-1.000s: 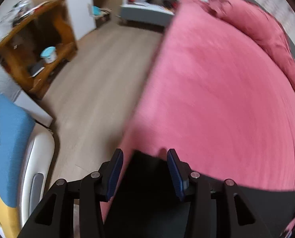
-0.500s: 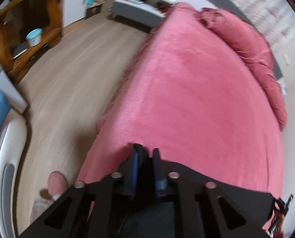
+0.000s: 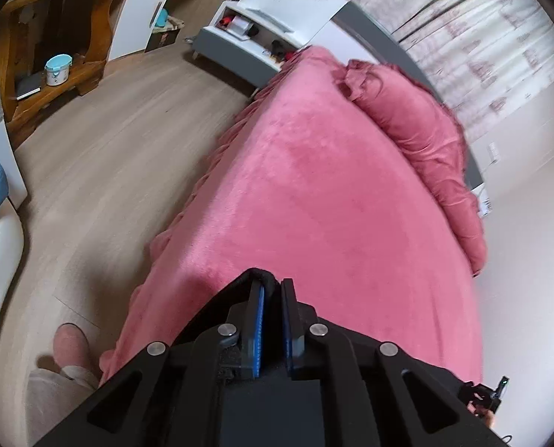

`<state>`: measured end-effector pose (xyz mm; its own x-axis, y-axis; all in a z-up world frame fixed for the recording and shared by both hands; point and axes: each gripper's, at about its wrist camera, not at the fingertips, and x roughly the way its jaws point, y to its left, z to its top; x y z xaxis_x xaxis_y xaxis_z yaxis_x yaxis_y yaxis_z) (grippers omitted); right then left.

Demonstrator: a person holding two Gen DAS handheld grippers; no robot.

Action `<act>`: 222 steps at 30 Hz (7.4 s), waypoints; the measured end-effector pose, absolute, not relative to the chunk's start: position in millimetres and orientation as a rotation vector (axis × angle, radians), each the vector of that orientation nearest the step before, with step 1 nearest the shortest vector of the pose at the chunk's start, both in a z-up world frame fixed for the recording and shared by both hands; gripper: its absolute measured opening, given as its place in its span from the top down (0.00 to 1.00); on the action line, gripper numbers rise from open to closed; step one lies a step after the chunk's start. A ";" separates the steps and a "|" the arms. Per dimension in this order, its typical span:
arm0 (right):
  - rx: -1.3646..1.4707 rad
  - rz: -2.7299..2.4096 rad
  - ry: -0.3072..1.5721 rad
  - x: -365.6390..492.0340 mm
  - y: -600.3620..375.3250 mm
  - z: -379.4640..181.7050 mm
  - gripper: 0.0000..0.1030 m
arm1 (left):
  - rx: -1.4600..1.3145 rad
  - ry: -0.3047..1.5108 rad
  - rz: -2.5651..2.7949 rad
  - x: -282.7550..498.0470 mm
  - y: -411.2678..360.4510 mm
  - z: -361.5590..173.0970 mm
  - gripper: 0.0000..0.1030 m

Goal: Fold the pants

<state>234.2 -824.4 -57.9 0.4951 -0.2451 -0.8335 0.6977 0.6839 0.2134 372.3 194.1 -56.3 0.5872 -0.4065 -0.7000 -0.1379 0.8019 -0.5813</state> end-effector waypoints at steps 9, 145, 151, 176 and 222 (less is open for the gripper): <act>0.602 -0.471 0.744 180.2 -808.6 -14.4 0.83 | -0.748 0.844 -0.251 305.5 210.8 -20.7 0.93; 1.144 -0.442 0.635 -47.7 -799.4 -112.3 0.68 | -1.070 1.018 -0.068 22.6 226.7 -147.3 0.91; 1.192 -0.346 0.680 -67.6 -770.8 -125.2 0.54 | -1.031 1.018 -0.103 23.0 208.4 -146.1 0.85; 0.917 -0.503 0.776 -63.7 -755.7 -124.0 0.91 | -0.910 1.150 -0.095 33.8 209.7 -132.0 0.91; 0.150 0.327 0.981 282.6 -308.1 -112.9 1.00 | -0.452 1.019 -0.492 99.7 20.5 -157.3 0.87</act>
<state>282.6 -308.1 -112.9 0.5122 0.3379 -0.7896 -0.2040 0.9409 0.2703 99.7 20.5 -157.3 0.4349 -0.5824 -0.6868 0.1758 0.8030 -0.5695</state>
